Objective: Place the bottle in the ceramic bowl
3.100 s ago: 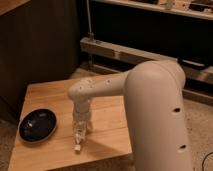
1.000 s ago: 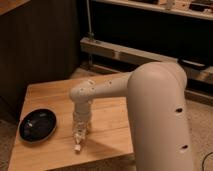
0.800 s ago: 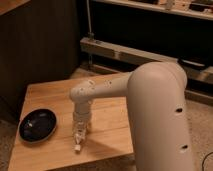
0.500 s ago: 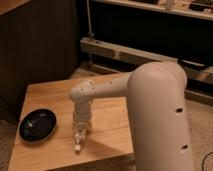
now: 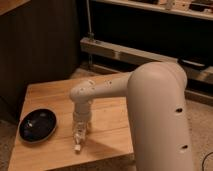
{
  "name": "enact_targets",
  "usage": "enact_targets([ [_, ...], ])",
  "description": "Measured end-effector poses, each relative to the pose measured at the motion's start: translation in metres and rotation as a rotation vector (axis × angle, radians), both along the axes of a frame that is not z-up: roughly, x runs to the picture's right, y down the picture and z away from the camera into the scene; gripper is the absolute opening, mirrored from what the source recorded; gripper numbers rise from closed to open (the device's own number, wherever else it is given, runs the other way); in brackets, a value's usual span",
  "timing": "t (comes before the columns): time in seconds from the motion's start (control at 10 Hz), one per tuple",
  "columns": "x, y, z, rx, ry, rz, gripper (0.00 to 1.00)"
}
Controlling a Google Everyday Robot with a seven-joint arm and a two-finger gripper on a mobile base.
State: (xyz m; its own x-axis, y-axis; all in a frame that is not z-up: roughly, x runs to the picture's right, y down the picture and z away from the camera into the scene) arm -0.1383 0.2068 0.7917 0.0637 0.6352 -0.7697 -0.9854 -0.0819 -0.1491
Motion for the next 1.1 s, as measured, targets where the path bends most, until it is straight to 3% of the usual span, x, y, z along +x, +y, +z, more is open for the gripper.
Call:
enact_targets([
  [0.5,0.0,0.0,0.0,0.0,0.0,0.0,0.65],
  [0.7,0.0,0.0,0.0,0.0,0.0,0.0,0.55],
  [0.9,0.0,0.0,0.0,0.0,0.0,0.0,0.37],
  [1.1,0.0,0.0,0.0,0.0,0.0,0.0,0.39],
])
